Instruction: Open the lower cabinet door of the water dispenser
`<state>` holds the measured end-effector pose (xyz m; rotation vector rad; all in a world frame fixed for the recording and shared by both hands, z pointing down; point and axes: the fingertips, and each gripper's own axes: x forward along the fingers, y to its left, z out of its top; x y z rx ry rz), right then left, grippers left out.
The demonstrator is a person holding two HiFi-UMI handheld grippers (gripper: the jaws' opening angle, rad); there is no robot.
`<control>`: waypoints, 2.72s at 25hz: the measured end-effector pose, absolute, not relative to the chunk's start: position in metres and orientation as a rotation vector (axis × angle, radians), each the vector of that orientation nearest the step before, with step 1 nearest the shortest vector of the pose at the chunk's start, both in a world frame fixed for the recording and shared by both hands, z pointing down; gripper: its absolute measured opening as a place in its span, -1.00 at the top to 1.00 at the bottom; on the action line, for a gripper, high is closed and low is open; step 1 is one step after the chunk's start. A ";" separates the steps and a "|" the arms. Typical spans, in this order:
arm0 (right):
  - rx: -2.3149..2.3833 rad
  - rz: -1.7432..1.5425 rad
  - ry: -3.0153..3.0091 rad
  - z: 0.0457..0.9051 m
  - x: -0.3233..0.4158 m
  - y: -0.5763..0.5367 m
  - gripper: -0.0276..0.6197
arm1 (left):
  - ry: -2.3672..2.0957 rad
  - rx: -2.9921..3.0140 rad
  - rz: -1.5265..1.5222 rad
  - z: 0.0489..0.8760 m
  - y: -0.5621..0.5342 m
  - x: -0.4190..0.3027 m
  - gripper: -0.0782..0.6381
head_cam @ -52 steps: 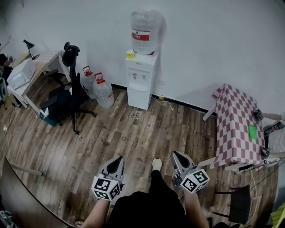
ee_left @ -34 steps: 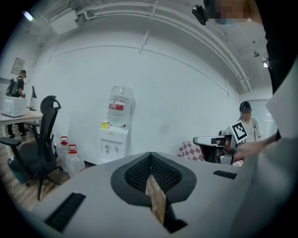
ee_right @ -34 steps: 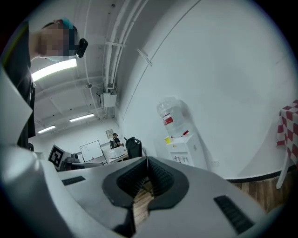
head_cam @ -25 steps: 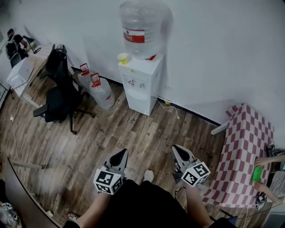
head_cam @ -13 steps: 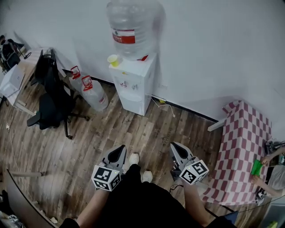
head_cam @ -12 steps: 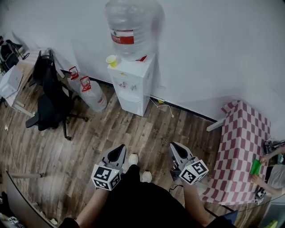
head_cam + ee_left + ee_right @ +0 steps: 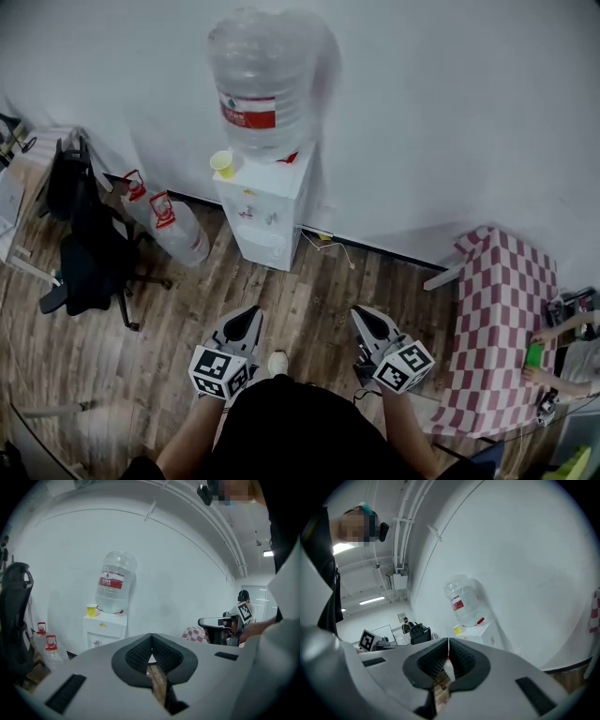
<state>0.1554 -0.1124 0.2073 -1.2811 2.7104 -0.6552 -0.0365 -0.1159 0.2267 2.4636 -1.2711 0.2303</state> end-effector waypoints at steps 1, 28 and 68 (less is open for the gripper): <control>-1.298 -0.657 2.708 0.208 0.154 -0.118 0.84 | -1.253 2.470 0.221 0.228 -0.122 -0.038 0.74; -1.222 -0.780 2.958 0.338 0.152 -0.297 0.84 | -1.235 2.311 0.344 0.351 -0.281 0.006 0.74; -0.981 -0.467 3.055 0.814 0.110 -0.452 0.84 | -1.517 2.445 0.204 0.803 -0.390 -0.035 0.74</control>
